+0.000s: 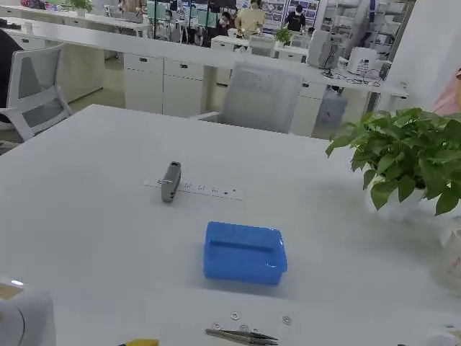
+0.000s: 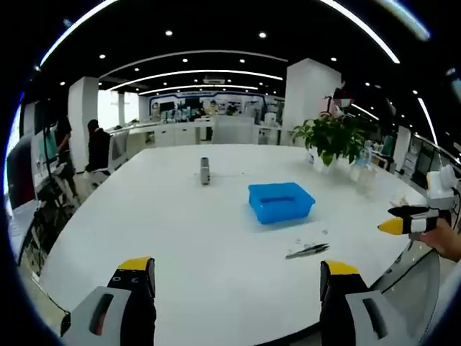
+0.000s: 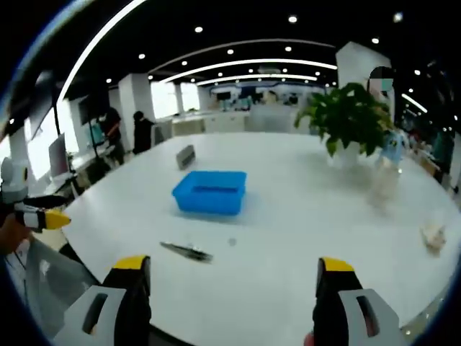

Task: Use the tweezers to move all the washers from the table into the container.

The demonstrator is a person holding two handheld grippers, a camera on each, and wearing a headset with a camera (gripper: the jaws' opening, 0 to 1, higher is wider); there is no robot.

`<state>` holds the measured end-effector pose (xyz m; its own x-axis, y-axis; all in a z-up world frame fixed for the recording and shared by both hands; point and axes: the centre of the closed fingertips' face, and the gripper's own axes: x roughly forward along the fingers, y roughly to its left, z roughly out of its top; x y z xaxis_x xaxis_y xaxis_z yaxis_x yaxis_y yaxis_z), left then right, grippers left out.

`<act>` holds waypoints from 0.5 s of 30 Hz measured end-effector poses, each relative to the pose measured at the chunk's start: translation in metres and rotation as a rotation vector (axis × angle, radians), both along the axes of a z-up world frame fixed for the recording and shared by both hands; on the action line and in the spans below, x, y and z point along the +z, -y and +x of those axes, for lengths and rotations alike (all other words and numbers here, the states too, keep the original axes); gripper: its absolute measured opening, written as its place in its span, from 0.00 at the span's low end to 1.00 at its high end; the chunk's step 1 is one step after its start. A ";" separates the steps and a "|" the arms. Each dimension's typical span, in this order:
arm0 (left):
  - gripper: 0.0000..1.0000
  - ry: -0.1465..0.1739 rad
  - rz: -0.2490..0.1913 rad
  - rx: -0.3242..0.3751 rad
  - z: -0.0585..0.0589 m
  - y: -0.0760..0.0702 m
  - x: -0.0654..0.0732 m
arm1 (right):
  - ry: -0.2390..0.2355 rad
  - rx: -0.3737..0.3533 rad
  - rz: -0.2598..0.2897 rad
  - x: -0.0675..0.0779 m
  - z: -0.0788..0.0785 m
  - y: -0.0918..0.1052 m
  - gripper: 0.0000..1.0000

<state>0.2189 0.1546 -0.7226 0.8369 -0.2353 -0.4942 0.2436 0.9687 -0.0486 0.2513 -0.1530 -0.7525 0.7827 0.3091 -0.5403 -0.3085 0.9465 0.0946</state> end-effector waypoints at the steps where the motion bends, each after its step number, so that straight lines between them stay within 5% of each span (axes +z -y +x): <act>1: 0.97 0.001 -0.001 0.000 0.000 0.000 0.000 | 0.000 0.001 -0.004 0.000 0.000 0.000 0.94; 15: 0.97 -0.006 0.010 -0.009 -0.001 0.001 -0.001 | 0.003 0.010 -0.008 0.000 0.000 -0.002 0.94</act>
